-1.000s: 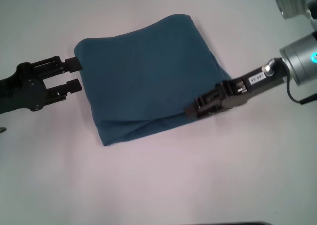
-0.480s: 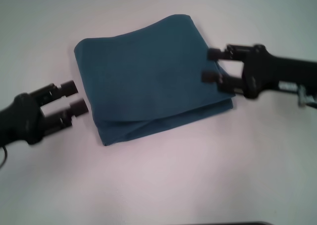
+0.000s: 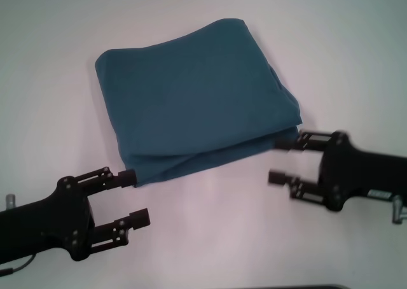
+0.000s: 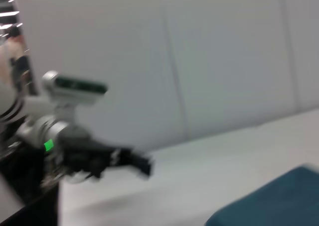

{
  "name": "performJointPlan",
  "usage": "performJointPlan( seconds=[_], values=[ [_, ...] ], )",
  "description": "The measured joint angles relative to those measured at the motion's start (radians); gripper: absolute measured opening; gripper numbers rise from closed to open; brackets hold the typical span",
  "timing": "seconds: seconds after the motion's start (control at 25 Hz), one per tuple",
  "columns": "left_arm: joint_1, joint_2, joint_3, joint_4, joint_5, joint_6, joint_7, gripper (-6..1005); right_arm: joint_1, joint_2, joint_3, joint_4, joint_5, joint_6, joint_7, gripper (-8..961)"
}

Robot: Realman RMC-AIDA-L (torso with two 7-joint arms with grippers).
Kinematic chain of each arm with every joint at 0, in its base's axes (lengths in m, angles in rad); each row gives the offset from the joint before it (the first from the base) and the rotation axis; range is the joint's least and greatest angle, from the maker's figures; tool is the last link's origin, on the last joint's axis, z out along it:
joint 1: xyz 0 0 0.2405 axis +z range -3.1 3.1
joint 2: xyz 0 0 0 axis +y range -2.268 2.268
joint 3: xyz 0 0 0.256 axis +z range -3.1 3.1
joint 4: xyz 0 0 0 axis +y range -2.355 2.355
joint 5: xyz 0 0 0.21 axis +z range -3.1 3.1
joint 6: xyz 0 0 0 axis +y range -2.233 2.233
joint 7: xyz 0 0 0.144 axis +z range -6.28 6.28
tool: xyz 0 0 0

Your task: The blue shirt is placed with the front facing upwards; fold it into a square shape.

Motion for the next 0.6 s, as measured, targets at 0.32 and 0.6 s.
performJointPlan(
  seconds=[0.32,0.6],
  values=[
    [-0.018,0.001,-0.016,-0.008,-0.008,0.006,0.031,709,0.036,0.003,0.024,0.055,-0.020,-0.028,0.071,623],
    [-0.018,0.004,0.016,-0.012,0.010,0.002,0.032,707,0.024,0.003,0.008,0.066,-0.031,-0.057,-0.011,670]
  ],
)
